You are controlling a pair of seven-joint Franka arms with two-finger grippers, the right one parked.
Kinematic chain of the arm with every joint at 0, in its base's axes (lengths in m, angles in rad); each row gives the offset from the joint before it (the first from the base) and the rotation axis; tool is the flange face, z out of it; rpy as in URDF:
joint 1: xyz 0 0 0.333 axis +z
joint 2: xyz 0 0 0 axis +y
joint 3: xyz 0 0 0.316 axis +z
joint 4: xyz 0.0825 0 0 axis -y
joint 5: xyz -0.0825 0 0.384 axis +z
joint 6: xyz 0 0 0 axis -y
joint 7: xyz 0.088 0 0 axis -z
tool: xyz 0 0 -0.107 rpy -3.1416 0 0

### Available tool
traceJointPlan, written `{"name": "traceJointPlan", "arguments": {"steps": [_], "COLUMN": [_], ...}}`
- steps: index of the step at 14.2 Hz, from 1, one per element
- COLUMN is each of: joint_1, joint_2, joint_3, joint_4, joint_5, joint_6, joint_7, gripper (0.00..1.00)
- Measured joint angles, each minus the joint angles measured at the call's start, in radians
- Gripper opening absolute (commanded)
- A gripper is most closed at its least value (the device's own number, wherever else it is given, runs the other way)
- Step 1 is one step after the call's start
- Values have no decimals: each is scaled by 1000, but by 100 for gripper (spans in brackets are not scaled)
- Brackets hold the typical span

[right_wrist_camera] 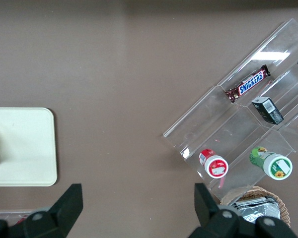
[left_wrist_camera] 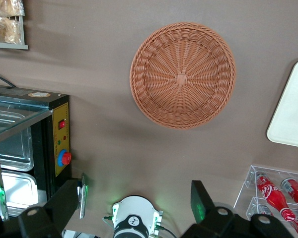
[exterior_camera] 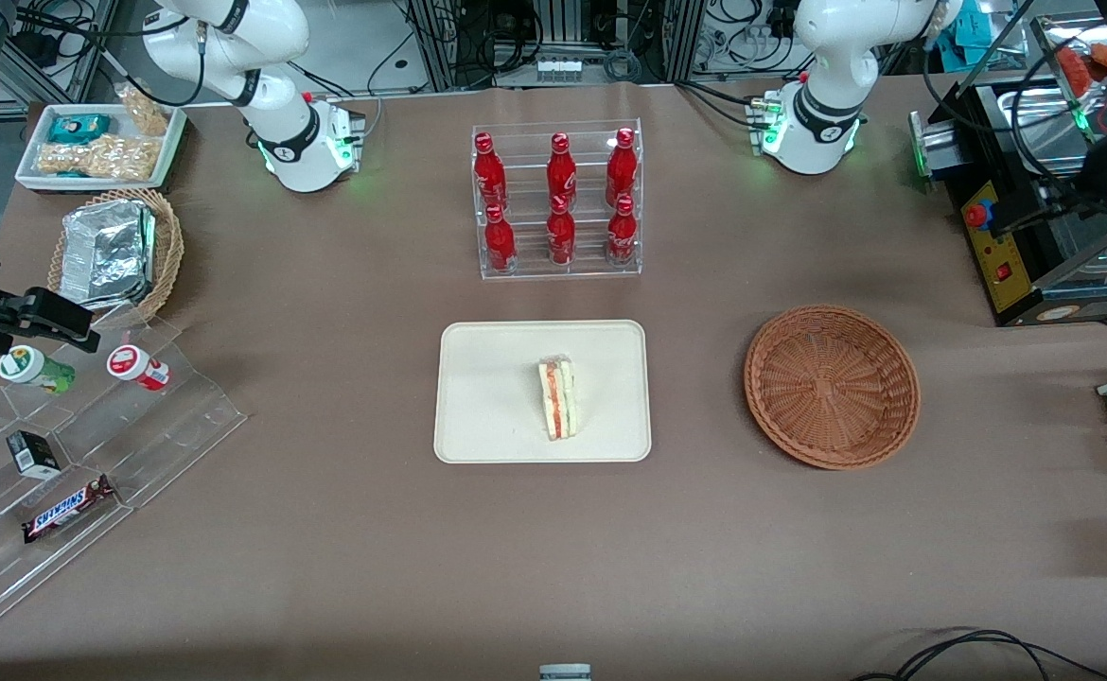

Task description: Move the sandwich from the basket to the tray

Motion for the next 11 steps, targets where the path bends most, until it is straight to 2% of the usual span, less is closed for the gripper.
{"name": "traceJointPlan", "arguments": {"steps": [7,11], "joint_1": [12,19], "joint_2": [-8,-5], "joint_3": [-9,-5], "joint_4": [-3,3], "joint_5": [-26,-75], "joint_6": [1,1], "joint_7": [-17,-17], "gripper": [100,100]}}
